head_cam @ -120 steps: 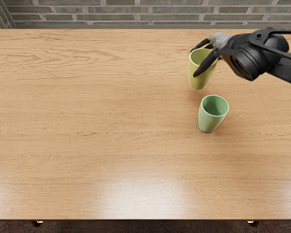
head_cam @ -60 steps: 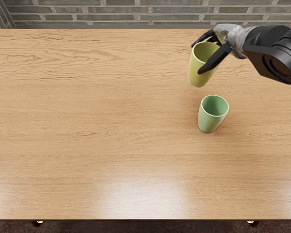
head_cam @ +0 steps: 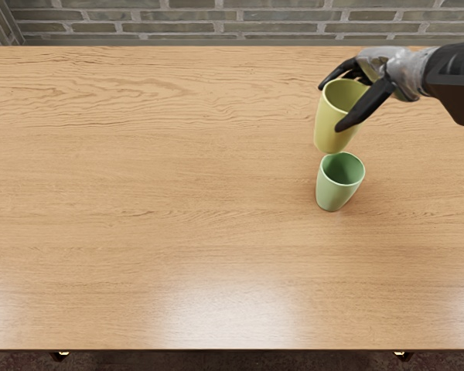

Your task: Pick up cup and place in cup with right hand

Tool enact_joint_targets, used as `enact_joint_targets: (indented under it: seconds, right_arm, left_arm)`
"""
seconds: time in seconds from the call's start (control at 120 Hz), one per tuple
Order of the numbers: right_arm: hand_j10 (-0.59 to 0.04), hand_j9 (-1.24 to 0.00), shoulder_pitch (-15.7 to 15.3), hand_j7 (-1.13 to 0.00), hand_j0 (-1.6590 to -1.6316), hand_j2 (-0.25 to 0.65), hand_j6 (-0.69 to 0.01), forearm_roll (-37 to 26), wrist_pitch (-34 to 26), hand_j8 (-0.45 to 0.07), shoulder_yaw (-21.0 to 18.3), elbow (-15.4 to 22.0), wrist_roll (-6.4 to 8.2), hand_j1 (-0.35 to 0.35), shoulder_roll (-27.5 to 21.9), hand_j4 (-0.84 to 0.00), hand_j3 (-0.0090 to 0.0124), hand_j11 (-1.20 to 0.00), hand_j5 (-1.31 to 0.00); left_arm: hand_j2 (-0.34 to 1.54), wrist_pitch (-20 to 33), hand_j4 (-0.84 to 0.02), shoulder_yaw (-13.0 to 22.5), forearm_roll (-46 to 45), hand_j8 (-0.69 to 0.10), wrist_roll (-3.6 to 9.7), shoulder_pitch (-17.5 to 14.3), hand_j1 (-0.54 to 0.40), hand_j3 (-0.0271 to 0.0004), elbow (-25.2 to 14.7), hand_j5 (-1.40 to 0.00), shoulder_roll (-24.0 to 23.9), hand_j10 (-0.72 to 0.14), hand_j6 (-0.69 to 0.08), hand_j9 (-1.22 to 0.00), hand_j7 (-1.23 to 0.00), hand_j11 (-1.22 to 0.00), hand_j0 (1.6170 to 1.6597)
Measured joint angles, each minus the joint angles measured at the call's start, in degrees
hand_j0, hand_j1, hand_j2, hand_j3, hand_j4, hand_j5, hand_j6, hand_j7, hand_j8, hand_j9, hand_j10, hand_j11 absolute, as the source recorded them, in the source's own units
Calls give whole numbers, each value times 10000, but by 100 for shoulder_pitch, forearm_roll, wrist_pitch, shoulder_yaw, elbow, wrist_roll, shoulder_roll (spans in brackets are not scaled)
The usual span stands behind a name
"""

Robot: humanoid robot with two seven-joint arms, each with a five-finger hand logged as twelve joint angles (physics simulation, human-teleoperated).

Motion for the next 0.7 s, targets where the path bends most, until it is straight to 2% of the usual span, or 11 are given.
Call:
enact_joint_targets:
  seconds: [0.375, 0.7]
  right_arm:
    - [-2010, -7098, -35, -6996, -16487, -1582, -2651, -254, 681, -1562, -1, 79, -1, 532, -383, -4596, -9, -6942, -7447]
    - [-2027, -7058, -202, -6993, -16485, -1586, -2638, -712, 860, -1575, -5, 83, -1, 540, -330, -4641, -11, -6907, -7382]
  left_arm:
    - [-1, 0, -2, 0, 0, -1, 0, 0, 3491, 0, 0, 0, 0, 0, -2, 1, 1, 1, 16581]
    - [-2, 0, -2, 0, 0, -1, 0, 0, 3491, 0, 0, 1, 0, 0, -2, 1, 1, 1, 16581]
